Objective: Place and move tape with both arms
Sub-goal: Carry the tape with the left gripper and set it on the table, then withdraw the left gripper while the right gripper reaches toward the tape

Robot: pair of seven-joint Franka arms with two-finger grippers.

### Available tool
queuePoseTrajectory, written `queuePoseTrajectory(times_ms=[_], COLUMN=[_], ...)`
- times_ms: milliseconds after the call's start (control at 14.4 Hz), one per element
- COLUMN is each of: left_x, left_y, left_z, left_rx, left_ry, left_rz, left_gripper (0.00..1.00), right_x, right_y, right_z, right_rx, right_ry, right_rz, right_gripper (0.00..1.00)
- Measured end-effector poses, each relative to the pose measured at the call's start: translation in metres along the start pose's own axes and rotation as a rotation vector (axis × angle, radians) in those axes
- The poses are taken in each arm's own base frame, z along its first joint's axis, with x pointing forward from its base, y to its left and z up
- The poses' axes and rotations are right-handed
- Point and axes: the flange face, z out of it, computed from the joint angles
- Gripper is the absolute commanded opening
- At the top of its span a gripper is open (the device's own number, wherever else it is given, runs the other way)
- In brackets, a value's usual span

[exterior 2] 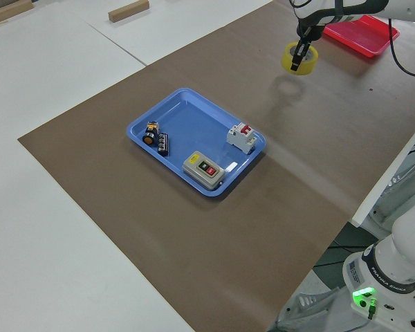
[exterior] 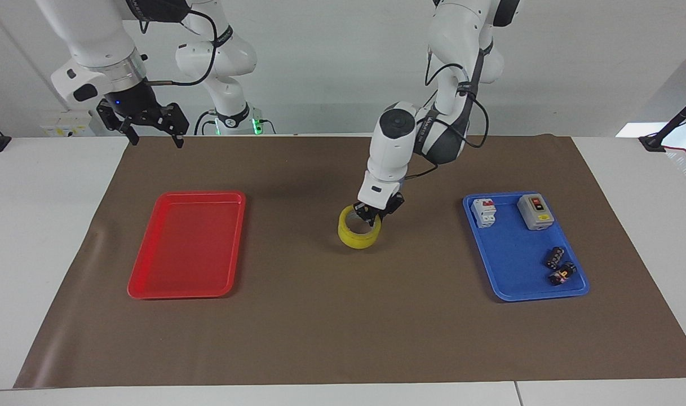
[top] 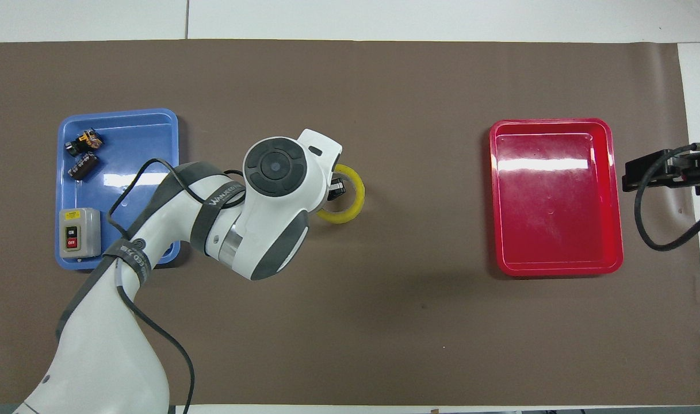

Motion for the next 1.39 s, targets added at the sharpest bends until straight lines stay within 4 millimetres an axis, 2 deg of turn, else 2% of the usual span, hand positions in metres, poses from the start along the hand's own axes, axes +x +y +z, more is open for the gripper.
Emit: queuePoseTrajectory(times_ms=[139,348,418,488,557,766,975,1184,1393], left_x=[-0.008,-0.016,-0.020,-0.023,-0.024,-0.018,0.008,0.044,0.077], left_y=[0.007,0.010,0.013,0.015,0.016,0.013,-0.011,-0.058,-0.118], left_z=[0.024,0.039,0.039,0.039,0.038,0.026,-0.008,-0.042,-0.069], left_rx=[0.030,0.046,0.044,0.042,0.040,0.025,0.007,0.028,0.064], left_ry=[0.003,-0.010,-0.008,-0.007,-0.005,0.012,0.041,0.039,0.010], left_rz=[0.004,0.018,0.025,0.031,0.034,0.024,0.006,0.046,0.113], left_gripper=[0.00,0.00,0.32,0.89,1.00,1.00,1.00,1.00,1.00], right_x=[0.000,0.000,0.000,0.000,0.000,0.000,0.000,0.000,0.000], right_y=[0.000,0.000,0.000,0.000,0.000,0.000,0.000,0.000,0.003], right_z=[0.000,0.000,0.000,0.000,0.000,0.000,0.000,0.000,0.000], right_rx=[0.000,0.000,0.000,0.000,0.000,0.000,0.000,0.000,0.000], right_ry=[0.000,0.000,0.000,0.000,0.000,0.000,0.000,0.000,0.000], right_rz=[0.000,0.000,0.000,0.000,0.000,0.000,0.000,0.000,-0.010], right_gripper=[1.00,1.00,1.00,1.00,1.00,1.00,1.00,1.00,1.00])
